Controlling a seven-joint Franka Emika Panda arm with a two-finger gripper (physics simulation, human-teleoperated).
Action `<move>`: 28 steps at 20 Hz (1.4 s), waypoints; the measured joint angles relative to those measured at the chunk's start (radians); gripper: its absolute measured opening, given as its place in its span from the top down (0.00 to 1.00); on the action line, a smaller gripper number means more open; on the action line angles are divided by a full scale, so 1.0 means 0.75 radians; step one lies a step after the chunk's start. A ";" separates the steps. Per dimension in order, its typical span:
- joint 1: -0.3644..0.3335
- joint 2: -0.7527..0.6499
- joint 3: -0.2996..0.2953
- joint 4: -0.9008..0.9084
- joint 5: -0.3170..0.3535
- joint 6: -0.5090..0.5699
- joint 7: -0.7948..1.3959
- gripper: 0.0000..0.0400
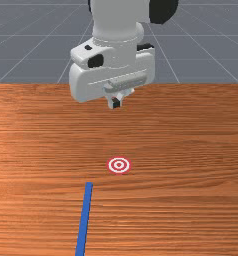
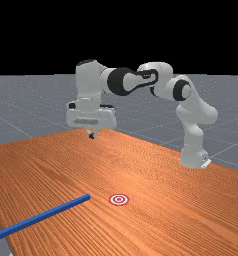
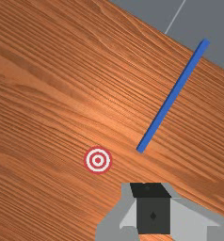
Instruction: Pull the pivot to the target area
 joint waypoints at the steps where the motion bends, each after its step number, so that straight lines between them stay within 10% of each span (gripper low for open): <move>1: -0.024 -0.093 0.034 -0.237 0.071 0.230 -0.043 1.00; 2: 0.000 -0.031 0.007 -0.168 0.015 0.156 -0.009 1.00; 3: -0.018 -0.149 0.040 -0.509 0.086 0.584 -0.072 1.00; 4: -0.018 -0.152 0.043 -0.587 0.092 0.683 -0.082 1.00; 7: -0.014 -0.093 0.041 -0.630 0.088 0.728 -0.080 1.00; 9: 0.057 0.003 -0.045 -0.480 -0.054 0.533 0.030 1.00; 11: -0.065 0.061 0.090 -0.378 0.154 0.474 -0.115 1.00; 21: -0.105 0.322 0.080 0.090 0.128 0.238 -0.118 1.00; 24: -0.119 0.134 0.119 -0.435 0.145 0.974 -0.208 1.00; 28: -0.080 0.195 0.059 -0.438 0.115 0.908 -0.157 1.00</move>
